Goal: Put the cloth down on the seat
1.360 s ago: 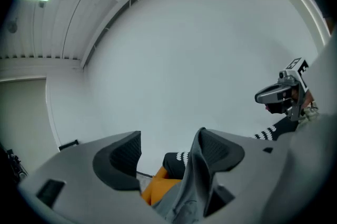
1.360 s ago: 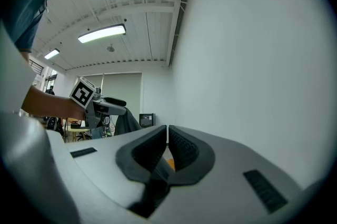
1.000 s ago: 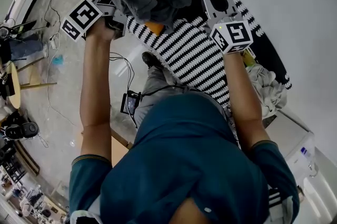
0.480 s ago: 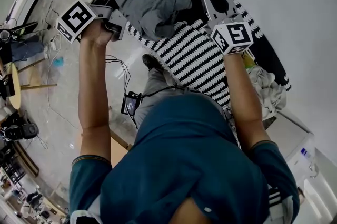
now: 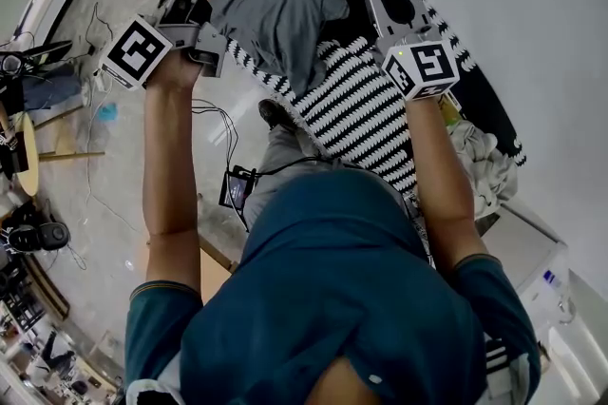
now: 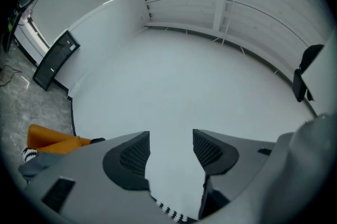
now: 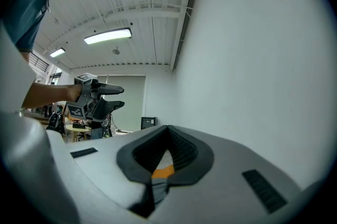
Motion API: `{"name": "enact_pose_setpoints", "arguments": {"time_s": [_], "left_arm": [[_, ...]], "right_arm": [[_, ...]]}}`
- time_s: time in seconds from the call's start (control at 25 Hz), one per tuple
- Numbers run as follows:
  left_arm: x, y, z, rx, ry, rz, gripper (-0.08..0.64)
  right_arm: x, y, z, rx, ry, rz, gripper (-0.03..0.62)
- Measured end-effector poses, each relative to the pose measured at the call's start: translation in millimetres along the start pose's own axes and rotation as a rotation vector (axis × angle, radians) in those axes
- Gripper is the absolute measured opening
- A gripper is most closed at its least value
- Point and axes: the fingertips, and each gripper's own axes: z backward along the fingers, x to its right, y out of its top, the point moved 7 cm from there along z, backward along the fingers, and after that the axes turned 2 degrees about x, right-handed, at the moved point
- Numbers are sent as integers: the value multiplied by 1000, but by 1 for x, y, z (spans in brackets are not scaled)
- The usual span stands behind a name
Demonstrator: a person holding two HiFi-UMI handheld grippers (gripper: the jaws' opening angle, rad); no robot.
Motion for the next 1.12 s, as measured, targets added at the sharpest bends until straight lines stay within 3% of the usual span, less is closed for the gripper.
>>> {"name": "enact_pose_setpoints", "arguments": {"time_s": [0.12, 0.24, 0.56, 0.84, 1.12], "left_arm": [[4, 3, 9, 63, -12, -14, 159], [9, 7, 19, 111, -38, -113, 13], [27, 8, 29, 83, -8, -506, 5], [38, 9, 47, 102, 13, -588, 5], [32, 8, 56, 99, 33, -607, 5]], "right_arm": [[-3, 3, 0, -2, 10, 10, 14], [-6, 4, 1, -12, 26, 18, 14], [-2, 2, 2, -25, 33, 17, 12], [-5, -2, 6, -33, 34, 6, 12], [-8, -5, 4, -35, 34, 6, 14]]}}
